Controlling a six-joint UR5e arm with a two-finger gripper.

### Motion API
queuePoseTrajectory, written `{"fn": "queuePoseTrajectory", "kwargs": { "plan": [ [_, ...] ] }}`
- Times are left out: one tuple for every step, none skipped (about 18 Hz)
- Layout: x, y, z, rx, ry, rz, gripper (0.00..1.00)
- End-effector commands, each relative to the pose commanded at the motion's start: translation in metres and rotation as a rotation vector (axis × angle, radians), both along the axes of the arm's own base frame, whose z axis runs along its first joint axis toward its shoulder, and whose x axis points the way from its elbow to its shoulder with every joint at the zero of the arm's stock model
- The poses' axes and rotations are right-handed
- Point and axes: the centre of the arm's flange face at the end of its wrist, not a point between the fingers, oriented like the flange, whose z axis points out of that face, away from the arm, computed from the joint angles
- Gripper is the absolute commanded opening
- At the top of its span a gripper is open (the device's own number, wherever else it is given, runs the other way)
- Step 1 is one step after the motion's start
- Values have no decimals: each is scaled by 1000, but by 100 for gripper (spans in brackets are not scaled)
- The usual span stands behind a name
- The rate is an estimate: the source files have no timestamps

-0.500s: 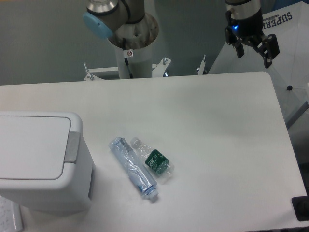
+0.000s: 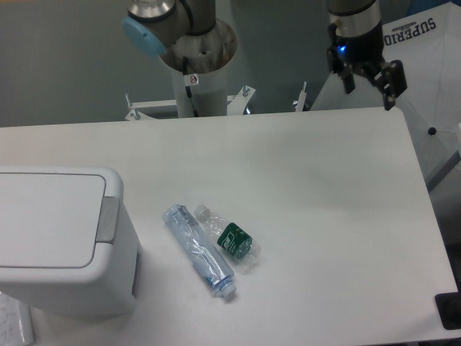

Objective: Open the trash can
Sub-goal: 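Move the open gripper toward the white trash can lid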

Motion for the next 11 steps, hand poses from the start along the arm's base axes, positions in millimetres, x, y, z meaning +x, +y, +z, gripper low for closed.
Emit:
{"fn": "queuePoseTrajectory", "kwargs": {
  "plan": [
    [5,7,-2,30,-14,34,100],
    [7,18,-5,71,-31,70,100],
    [11,26,-5,113,-49,116,100],
    [15,33,-4,157,-67,167,100],
    [21,41,-2,201,-79,216,100],
    [28,50,3,256,-94,275,100],
    [31,57,11,314,-115,338,100],
    [32,63,18,369,-138,388,100],
    [33,68,22,408,-157,432,100],
    [32,74,26,444,-175,475,100],
    [34,80,35,486,-186,518,100]
  ]
}}
